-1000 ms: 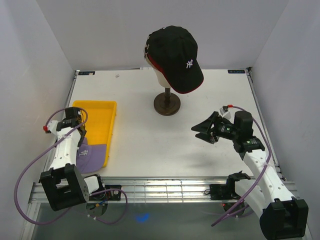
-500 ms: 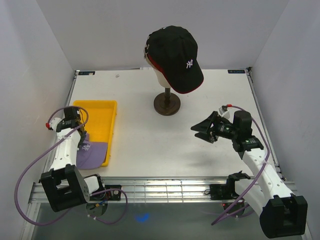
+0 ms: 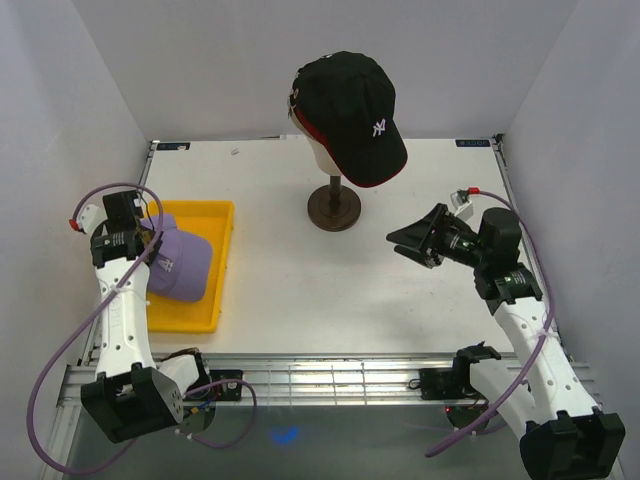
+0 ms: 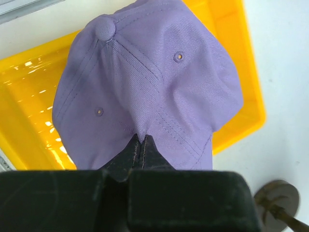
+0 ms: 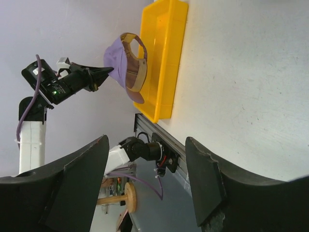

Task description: Stack the hats

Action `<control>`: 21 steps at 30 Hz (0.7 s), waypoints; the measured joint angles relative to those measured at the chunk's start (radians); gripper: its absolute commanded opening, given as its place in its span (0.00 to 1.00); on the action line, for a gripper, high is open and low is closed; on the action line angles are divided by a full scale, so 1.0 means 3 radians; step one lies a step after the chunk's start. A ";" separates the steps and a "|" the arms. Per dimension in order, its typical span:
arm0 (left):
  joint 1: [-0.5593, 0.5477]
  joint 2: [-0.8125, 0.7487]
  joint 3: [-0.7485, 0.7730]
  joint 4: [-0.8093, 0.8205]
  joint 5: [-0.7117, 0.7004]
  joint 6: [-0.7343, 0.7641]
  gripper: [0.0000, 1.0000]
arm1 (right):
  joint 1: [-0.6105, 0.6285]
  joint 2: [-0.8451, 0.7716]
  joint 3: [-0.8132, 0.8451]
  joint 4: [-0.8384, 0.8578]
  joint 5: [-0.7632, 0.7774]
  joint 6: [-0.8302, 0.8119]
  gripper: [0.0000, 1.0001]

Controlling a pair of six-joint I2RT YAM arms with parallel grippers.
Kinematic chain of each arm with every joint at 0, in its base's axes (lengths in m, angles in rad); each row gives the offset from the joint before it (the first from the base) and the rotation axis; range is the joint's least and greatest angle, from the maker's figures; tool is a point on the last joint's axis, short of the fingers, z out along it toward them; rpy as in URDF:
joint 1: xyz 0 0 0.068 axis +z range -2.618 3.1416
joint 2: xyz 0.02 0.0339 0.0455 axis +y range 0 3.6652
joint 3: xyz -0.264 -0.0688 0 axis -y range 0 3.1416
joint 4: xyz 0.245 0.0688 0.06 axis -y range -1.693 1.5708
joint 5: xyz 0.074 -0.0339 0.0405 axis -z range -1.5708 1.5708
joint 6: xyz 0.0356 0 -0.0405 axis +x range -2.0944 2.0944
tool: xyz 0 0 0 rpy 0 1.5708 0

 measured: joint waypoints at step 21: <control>-0.0031 -0.0089 0.0716 -0.0177 0.0605 -0.0140 0.00 | 0.2733 0.0757 0.1423 -0.0258 0.2141 -0.0580 0.68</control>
